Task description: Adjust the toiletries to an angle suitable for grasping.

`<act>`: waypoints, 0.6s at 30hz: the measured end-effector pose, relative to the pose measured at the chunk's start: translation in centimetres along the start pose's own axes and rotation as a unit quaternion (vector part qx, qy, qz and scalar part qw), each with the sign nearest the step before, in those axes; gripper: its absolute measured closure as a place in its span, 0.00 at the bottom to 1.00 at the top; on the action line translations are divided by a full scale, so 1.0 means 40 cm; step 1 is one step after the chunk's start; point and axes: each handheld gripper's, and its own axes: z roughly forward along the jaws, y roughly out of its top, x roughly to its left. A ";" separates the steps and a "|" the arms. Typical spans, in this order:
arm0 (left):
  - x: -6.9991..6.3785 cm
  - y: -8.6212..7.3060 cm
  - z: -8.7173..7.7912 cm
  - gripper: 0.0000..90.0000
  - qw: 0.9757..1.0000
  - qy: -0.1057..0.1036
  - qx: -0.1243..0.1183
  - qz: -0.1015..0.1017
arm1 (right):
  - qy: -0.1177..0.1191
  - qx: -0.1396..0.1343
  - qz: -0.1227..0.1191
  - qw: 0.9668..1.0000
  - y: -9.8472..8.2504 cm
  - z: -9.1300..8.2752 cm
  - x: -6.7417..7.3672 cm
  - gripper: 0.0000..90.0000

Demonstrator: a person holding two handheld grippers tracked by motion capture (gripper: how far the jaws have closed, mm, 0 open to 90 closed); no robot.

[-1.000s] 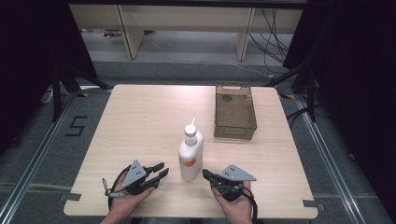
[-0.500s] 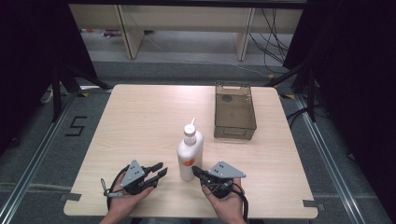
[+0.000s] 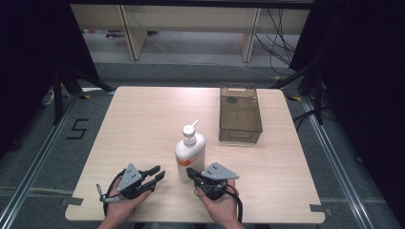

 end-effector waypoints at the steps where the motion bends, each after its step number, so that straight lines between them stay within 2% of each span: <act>1: 0.000 0.000 0.000 0.76 1.000 0.000 -0.001 0.000 | -0.002 -0.004 -0.004 1.000 0.001 0.006 0.002 1.00; 2: 0.000 0.001 -0.001 0.76 1.000 0.003 0.002 0.001 | -0.008 -0.001 0.000 1.000 0.001 0.008 0.005 1.00; 3: 0.000 0.001 -0.003 0.76 1.000 0.005 0.006 0.002 | -0.006 -0.006 -0.013 1.000 0.004 0.014 0.004 1.00; 4: 0.001 0.001 -0.003 0.76 1.000 0.005 0.005 0.001 | -0.004 -0.009 -0.005 1.000 0.004 0.020 0.008 1.00; 5: 0.001 0.001 -0.003 0.76 1.000 0.006 0.005 0.000 | -0.008 -0.011 -0.016 1.000 0.006 0.023 0.009 1.00; 6: 0.002 0.000 -0.001 0.76 1.000 0.002 -0.002 -0.001 | -0.007 -0.010 -0.005 1.000 0.007 0.028 0.015 1.00; 7: 0.002 0.000 -0.001 0.76 1.000 0.003 -0.001 -0.001 | -0.007 -0.011 -0.011 1.000 0.008 0.031 0.015 1.00; 8: 0.002 0.000 -0.001 0.76 1.000 0.004 -0.001 -0.001 | -0.010 -0.009 -0.001 1.000 0.010 0.035 0.020 1.00; 9: 0.002 0.000 -0.002 0.76 1.000 0.006 0.002 0.000 | -0.014 -0.015 -0.020 1.000 0.010 0.040 0.015 1.00; 10: 0.002 0.001 -0.003 0.76 1.000 0.006 0.003 0.000 | -0.016 -0.008 -0.006 1.000 0.011 0.041 0.020 1.00; 14: 0.001 0.001 -0.003 0.76 1.000 0.007 0.006 0.000 | -0.015 -0.012 -0.005 1.000 0.013 0.051 0.022 1.00; 15: 0.001 0.001 -0.002 0.76 1.000 0.007 0.005 0.000 | -0.017 -0.020 -0.011 1.000 0.014 0.058 0.022 1.00; 16: 0.001 0.001 -0.003 0.76 1.000 0.007 0.006 0.002 | -0.013 -0.019 0.001 1.000 0.013 0.061 0.025 1.00; 18: 0.001 0.001 -0.003 0.76 1.000 0.007 0.007 0.003 | -0.015 -0.022 -0.002 1.000 0.012 0.065 0.024 1.00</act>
